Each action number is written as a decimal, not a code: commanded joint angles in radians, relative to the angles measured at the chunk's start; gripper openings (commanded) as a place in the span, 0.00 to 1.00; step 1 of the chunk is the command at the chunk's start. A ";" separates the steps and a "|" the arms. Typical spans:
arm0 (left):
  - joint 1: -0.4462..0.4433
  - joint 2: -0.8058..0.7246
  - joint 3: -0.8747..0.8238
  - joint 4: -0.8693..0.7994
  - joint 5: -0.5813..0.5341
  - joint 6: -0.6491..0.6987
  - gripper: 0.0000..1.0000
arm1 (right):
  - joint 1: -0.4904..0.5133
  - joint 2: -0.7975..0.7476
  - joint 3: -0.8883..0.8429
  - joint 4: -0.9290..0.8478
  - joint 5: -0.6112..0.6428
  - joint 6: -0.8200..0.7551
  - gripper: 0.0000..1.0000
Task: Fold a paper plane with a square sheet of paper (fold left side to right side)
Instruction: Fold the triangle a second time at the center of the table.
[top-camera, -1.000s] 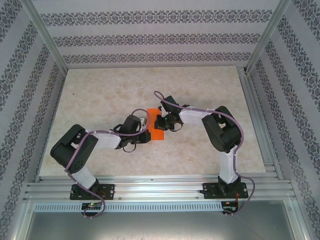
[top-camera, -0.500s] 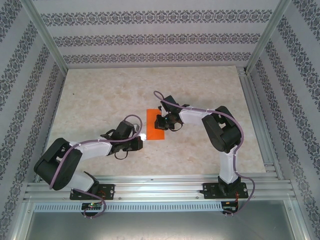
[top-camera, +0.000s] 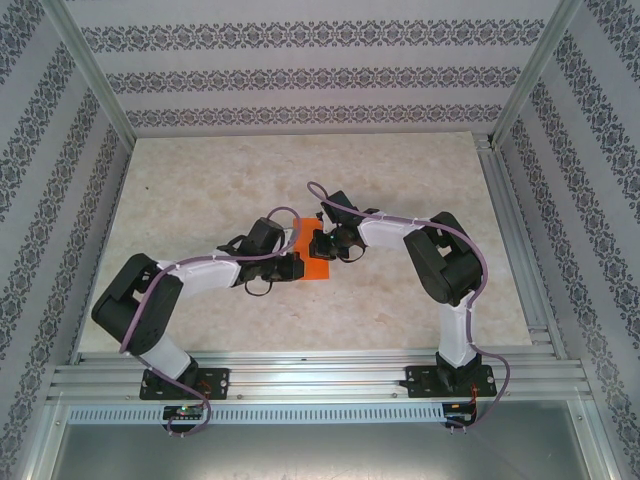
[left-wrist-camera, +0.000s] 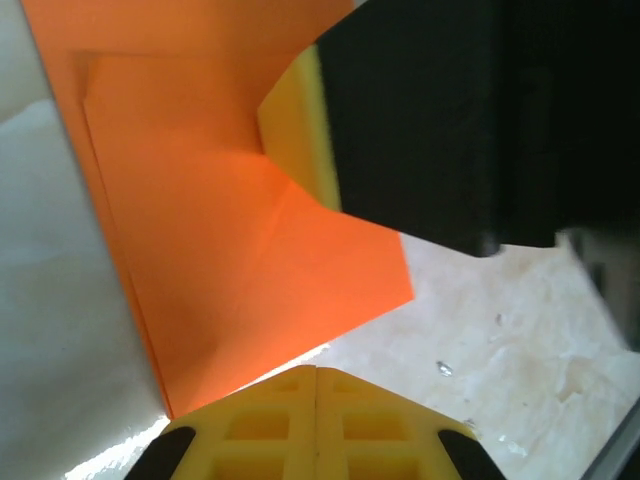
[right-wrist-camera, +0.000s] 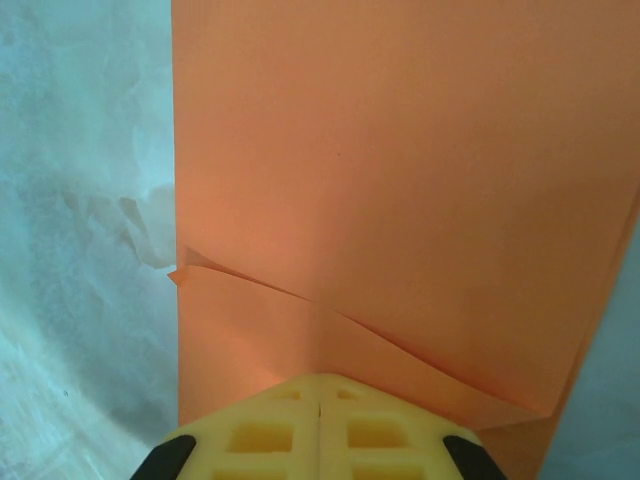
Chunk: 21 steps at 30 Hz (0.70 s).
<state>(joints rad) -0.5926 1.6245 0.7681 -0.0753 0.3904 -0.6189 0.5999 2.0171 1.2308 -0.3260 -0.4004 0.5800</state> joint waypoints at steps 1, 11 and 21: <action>0.017 0.040 0.027 0.046 -0.009 0.008 0.02 | -0.014 0.054 -0.016 -0.093 0.135 -0.023 0.05; 0.038 0.100 -0.014 0.079 -0.060 -0.008 0.02 | -0.012 0.044 -0.018 -0.090 0.127 -0.025 0.05; 0.038 0.126 -0.117 0.171 -0.035 -0.045 0.01 | -0.002 -0.077 0.028 -0.099 -0.014 -0.032 0.06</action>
<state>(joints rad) -0.5629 1.7050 0.6998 0.1013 0.3866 -0.6456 0.5995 1.9884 1.2354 -0.3836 -0.3855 0.5728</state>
